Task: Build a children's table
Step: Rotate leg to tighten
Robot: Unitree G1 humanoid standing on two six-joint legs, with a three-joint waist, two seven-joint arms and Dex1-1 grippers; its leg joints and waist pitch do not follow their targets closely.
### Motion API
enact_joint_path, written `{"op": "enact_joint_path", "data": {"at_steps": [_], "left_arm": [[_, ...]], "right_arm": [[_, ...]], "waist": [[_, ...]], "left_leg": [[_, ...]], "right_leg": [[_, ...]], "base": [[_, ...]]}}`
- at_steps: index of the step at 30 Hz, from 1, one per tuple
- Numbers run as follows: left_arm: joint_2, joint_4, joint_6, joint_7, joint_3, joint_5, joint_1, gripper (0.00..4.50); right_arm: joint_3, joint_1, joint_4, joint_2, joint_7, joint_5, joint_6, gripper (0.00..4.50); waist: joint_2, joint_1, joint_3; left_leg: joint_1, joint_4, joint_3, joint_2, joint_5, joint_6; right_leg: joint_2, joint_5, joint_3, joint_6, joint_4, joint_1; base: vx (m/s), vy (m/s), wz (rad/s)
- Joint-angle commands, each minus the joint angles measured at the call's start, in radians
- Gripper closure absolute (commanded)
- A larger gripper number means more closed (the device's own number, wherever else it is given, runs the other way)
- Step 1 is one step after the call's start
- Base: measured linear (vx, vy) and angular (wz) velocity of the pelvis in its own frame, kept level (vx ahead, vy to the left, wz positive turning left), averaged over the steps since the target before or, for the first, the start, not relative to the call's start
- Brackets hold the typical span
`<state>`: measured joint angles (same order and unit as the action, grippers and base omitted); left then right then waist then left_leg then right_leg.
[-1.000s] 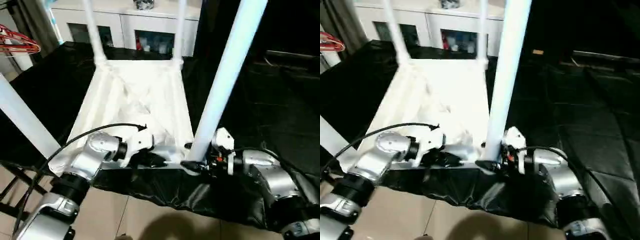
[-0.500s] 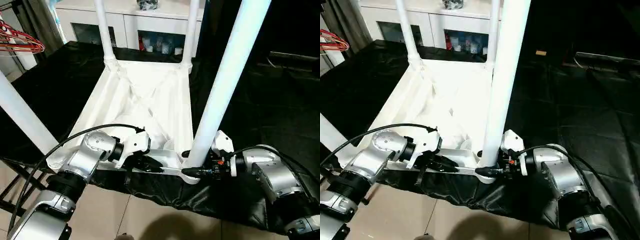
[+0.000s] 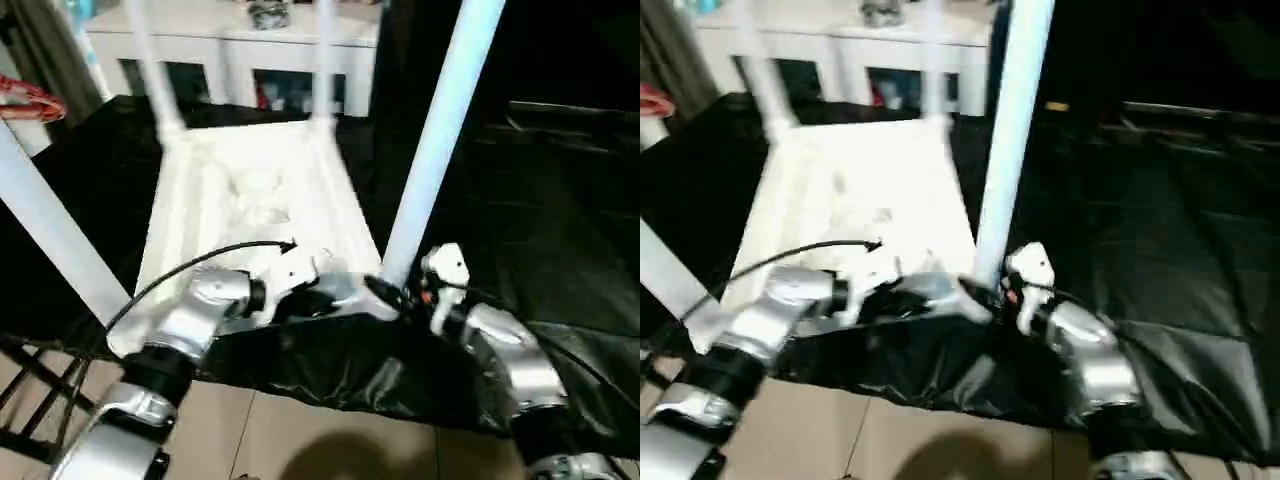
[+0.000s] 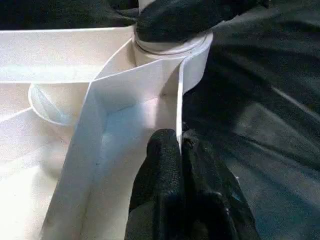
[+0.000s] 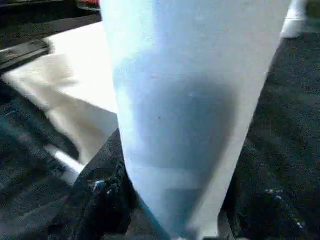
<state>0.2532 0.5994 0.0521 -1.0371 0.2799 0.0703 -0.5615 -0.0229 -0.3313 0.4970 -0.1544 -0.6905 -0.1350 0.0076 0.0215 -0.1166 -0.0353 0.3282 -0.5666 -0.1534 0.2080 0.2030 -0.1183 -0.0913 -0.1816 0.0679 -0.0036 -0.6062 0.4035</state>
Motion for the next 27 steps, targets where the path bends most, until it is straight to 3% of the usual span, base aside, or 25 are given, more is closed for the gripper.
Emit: {"op": "enact_joint_path", "data": {"at_steps": [1, 4, 6, 8, 9, 11, 13, 16, 17, 20, 24, 25, 26, 27], "left_arm": [[-0.078, -0.036, -0.006, 0.071, 0.025, -0.006, -0.017, 4.50], [-0.128, -0.033, 0.006, 0.154, 0.022, 0.014, -0.019, 4.50], [-0.160, -0.012, 0.003, 0.212, 0.025, 0.036, -0.030, 4.50], [-0.165, -0.006, -0.004, 0.221, 0.029, 0.042, -0.033, 4.50], [-0.167, 0.000, -0.011, 0.231, 0.028, 0.046, -0.036, 4.50], [-0.164, 0.002, -0.016, 0.230, 0.027, 0.045, -0.036, 4.50], [-0.164, 0.000, -0.016, 0.233, 0.024, 0.047, -0.035, 4.50], [-0.151, -0.001, -0.037, 0.217, 0.026, 0.052, -0.030, 4.50], [-0.140, 0.005, -0.052, 0.203, 0.031, 0.053, -0.029, 4.50], [-0.132, 0.013, -0.066, 0.203, 0.032, 0.061, -0.030, 4.50], [-0.113, 0.028, -0.087, 0.183, 0.027, 0.061, -0.034, 4.50], [-0.110, 0.029, -0.091, 0.179, 0.026, 0.060, -0.034, 4.50], [-0.106, 0.031, -0.095, 0.175, 0.025, 0.060, -0.033, 4.50], [-0.099, 0.035, -0.107, 0.165, 0.029, 0.059, -0.032, 4.50]], "right_arm": [[-0.083, 0.011, 0.098, 0.097, 0.049, 0.021, 0.060, 2.47], [-0.082, -0.048, 0.193, 0.157, 0.231, 0.079, 0.055, 2.47], [-0.100, -0.077, 0.225, 0.179, 0.278, 0.123, 0.018, 1.93], [-0.091, -0.079, 0.221, 0.188, 0.272, 0.116, 0.013, 1.75], [-0.088, -0.070, 0.205, 0.180, 0.249, 0.113, 0.015, 1.63], [-0.089, -0.053, 0.176, 0.158, 0.216, 0.108, 0.016, 1.42], [-0.089, -0.049, 0.169, 0.152, 0.203, 0.108, 0.012, 1.27], [-0.086, -0.018, 0.113, 0.095, 0.144, 0.103, 0.007, 0.94], [-0.089, 0.002, 0.086, 0.037, 0.097, 0.102, -0.009, 0.88], [-0.083, 0.028, 0.047, -0.028, 0.032, 0.083, -0.013, 0.88], [-0.020, 0.087, -0.043, -0.172, -0.095, 0.026, -0.010, 0.88], [-0.004, 0.095, -0.055, -0.191, -0.112, 0.014, -0.008, 0.88], [0.014, 0.103, -0.066, -0.209, -0.132, -0.001, -0.004, 0.88], [0.039, 0.117, -0.082, -0.242, -0.163, -0.019, -0.004, 0.88]], "waist": [[0.002, -0.007, 0.041], [0.004, 0.010, 0.039], [0.002, 0.017, 0.039], [0.003, 0.017, 0.041], [-0.015, 0.019, 0.042], [-0.005, 0.014, 0.044], [-0.004, 0.011, 0.044], [-0.004, 0.007, 0.044], [-0.005, 0.004, 0.044], [-0.009, -0.006, 0.047], [-0.011, -0.027, 0.051], [-0.027, -0.028, 0.051], [-0.022, -0.029, 0.051], [-0.024, -0.029, 0.050]], "left_leg": [[0.018, 0.079, -0.004, 0.007, 0.271, 0.016], [0.016, 0.079, -0.002, 0.003, 0.291, 0.000], [0.017, 0.079, -0.001, 0.001, 0.308, 0.008], [0.016, 0.079, -0.003, 0.003, 0.304, 0.018], [0.019, 0.078, -0.005, 0.004, 0.292, 0.030], [0.022, 0.079, -0.005, 0.005, 0.260, 0.039], [0.024, 0.079, -0.006, 0.006, 0.249, 0.045], [0.023, 0.078, -0.007, 0.006, 0.256, 0.049], [0.023, 0.078, -0.007, 0.007, 0.253, 0.054], [0.025, 0.075, -0.008, 0.008, 0.211, 0.064], [0.027, 0.065, -0.013, 0.008, 0.164, 0.098], [0.028, 0.063, -0.014, 0.007, 0.144, 0.107], [0.027, 0.064, -0.015, 0.007, 0.142, 0.109], [0.027, 0.062, -0.015, 0.007, 0.140, 0.116]], "right_leg": [[-0.047, -0.422, -0.036, -0.127, 0.098, -0.048], [-0.046, -0.469, -0.032, -0.115, 0.102, -0.044], [-0.045, -0.497, -0.032, -0.100, 0.107, -0.042], [-0.044, -0.463, -0.034, -0.106, 0.107, -0.041], [-0.042, -0.428, -0.035, -0.113, 0.105, -0.043], [-0.043, -0.375, -0.036, -0.124, 0.099, -0.046], [-0.042, -0.340, -0.037, -0.135, 0.095, -0.049], [-0.043, -0.349, -0.037, -0.131, 0.097, -0.051], [-0.043, -0.349, -0.037, -0.129, 0.098, -0.051], [-0.041, -0.282, -0.037, -0.141, 0.093, -0.058], [-0.043, -0.214, -0.037, -0.160, 0.087, -0.060], [-0.043, -0.214, -0.037, -0.160, 0.082, -0.061], [-0.044, -0.218, -0.037, -0.161, 0.084, -0.060], [-0.043, -0.223, -0.036, -0.159, 0.086, -0.059]], "base": [[0.000, 0.000, 0.00], [0.000, 0.000, 0.00], [0.000, 0.000, 0.00], [0.000, 0.000, 0.00], [0.000, 0.000, 0.00], [0.000, 0.000, 0.00], [0.000, 0.000, 0.00], [0.000, 0.000, 0.00], [0.000, 0.000, 0.00], [0.000, 0.000, 0.00], [0.000, 0.000, 0.00], [0.000, 0.000, 0.00], [0.000, 0.000, 0.00], [0.000, 0.000, 0.00]]}}
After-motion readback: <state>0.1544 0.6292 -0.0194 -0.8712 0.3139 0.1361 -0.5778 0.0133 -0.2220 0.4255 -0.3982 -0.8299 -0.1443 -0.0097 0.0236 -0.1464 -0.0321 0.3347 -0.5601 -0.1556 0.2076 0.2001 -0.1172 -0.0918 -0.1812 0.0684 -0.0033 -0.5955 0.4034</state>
